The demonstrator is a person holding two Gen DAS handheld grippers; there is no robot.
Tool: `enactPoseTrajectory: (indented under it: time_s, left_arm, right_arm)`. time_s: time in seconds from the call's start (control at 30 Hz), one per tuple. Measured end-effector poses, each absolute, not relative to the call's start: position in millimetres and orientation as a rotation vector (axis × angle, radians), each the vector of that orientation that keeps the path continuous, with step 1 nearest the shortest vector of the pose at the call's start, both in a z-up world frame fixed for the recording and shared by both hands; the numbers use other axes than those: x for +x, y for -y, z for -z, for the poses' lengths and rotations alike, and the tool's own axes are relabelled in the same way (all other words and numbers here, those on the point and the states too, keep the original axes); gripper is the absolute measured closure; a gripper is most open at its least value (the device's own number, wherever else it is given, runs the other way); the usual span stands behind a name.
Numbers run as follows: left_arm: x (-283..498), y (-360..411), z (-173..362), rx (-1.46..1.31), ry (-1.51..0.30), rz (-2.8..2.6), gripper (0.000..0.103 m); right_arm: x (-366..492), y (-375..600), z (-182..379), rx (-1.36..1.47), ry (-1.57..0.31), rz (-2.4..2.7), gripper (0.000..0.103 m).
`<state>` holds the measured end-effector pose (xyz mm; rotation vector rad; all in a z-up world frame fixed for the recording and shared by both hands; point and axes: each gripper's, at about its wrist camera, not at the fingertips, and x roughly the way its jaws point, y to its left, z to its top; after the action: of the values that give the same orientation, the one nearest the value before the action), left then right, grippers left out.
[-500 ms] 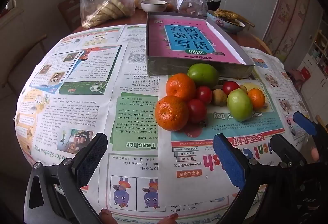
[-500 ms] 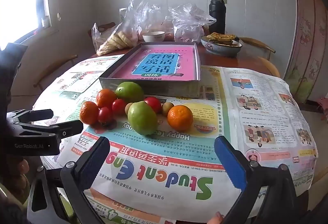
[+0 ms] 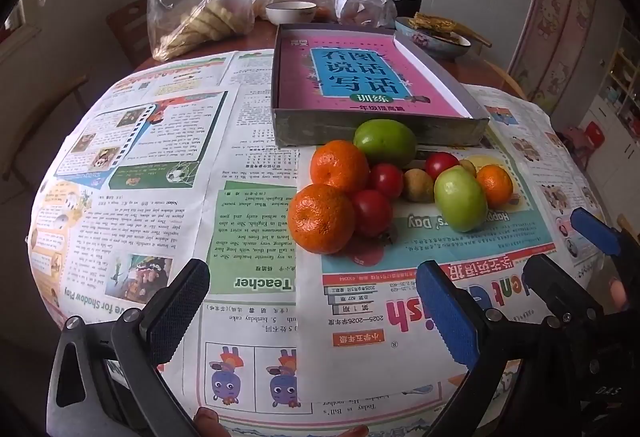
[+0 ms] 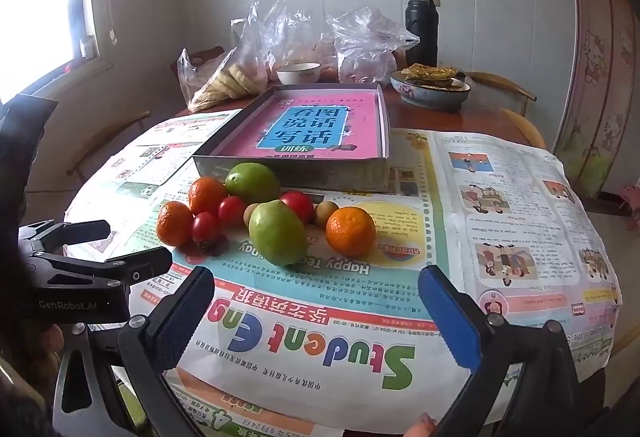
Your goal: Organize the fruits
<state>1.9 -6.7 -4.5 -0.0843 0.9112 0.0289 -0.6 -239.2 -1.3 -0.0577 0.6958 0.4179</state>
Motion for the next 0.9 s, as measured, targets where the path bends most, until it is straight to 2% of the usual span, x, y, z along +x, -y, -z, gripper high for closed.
enactPoseTrajectory:
  time_s: [0.9]
  left_arm:
    - [-0.8,13.8,1.3,-0.08,-0.914,-0.039,0.0]
  right_arm:
    - [2.0,232.6,5.4,-0.064,-0.693,-0.427,0.0]
